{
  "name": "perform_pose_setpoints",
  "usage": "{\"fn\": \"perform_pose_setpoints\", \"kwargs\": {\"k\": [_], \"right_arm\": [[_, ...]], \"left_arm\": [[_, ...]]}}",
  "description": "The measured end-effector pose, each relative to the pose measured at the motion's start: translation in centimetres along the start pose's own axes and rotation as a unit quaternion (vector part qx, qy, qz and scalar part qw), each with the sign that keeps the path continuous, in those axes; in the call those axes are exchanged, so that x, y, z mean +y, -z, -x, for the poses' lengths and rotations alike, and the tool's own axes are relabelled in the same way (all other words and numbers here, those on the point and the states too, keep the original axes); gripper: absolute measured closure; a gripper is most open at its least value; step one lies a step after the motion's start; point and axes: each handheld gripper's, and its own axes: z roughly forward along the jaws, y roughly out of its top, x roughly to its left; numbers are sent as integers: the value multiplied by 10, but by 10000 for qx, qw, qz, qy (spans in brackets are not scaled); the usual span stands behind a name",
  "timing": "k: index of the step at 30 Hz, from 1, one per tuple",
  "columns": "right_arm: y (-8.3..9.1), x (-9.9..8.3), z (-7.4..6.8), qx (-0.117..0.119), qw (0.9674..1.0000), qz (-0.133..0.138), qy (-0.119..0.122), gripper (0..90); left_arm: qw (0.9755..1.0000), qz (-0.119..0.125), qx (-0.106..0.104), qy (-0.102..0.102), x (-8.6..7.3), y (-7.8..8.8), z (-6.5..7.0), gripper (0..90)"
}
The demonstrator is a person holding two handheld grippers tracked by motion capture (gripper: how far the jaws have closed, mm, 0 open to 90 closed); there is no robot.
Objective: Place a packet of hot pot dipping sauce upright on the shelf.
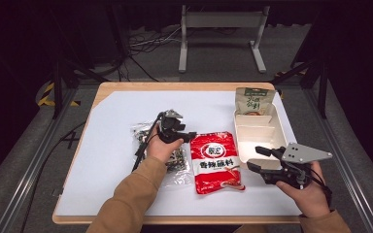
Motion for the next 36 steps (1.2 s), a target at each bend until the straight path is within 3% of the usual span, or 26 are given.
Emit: {"fn": "perform_pose_setpoints", "kwargs": {"k": [13,29,32,34,36], "right_arm": [[0,-2,2,12,10000,2,-19,405],[-1,-2,3,1,10000,-26,-7,405],[-2,-3,3,5,10000,-32,-3,405],[-2,-3,3,-2,10000,-41,6,405],[-2,-4,3,-38,10000,-77,27,405]], "left_arm": [[9988,-480,-83,-20,5,-20,8,402],[9973,-694,-226,-54,5,-26,8,405],[9968,-703,-371,-52,4,-26,10,424],[9955,-706,-634,5,4,-27,10,436],[9954,-663,-686,8,4,-29,12,427]]}}
